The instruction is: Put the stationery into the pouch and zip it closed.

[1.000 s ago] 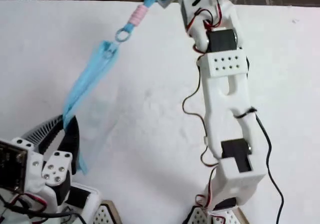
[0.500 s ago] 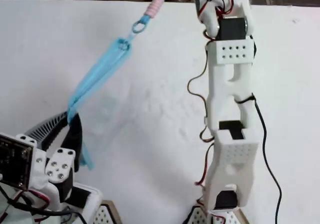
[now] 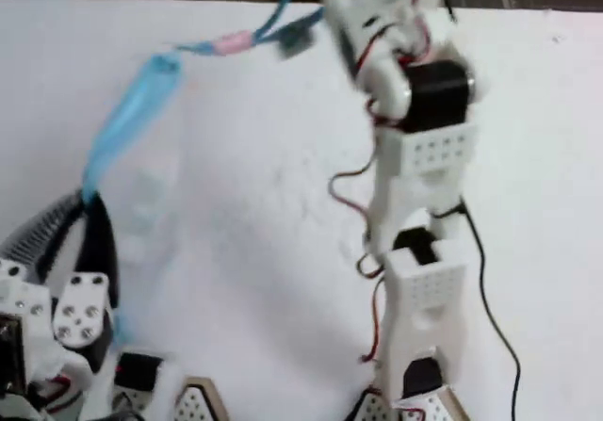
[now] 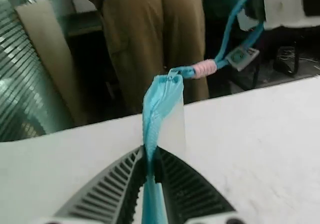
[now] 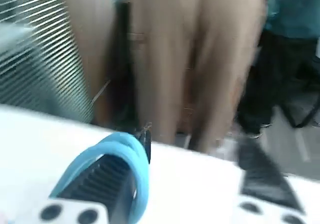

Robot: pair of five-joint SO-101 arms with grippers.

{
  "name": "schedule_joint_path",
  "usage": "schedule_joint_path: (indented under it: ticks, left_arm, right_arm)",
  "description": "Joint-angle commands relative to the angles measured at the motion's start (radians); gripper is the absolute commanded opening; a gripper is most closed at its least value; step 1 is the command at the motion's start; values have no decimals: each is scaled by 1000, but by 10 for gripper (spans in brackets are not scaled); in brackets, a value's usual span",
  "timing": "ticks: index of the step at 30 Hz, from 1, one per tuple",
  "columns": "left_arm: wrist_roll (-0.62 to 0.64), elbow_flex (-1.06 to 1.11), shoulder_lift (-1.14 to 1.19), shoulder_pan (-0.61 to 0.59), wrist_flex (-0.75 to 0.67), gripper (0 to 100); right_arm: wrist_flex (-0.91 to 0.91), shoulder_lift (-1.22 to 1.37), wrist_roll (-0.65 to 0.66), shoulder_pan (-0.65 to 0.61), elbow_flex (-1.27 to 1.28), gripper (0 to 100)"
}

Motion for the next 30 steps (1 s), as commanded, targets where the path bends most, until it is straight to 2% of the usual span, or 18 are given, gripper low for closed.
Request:
schedule_joint_path:
  ticks: [1,4,9,15,22,30]
  left_arm:
    - [-40,23,42,-41,-114,23]
    - [-69,72,82,-64,-199,23]
    - [-126,150,157,-87,-336,23]
    - [-124,206,278,-97,-417,23]
    - [-60,199,389,-96,-466,23]
    - [-48,196,493,-76,-491,24]
  right_arm:
    - [142,-84,2,-90,-25,491]
    - [249,-143,2,-193,-37,501]
    - [249,-263,2,-314,-29,501]
    - [251,-357,0,-447,-28,501]
    - [252,-410,-48,-456,31,501]
    - [249,-616,-49,-423,359,501]
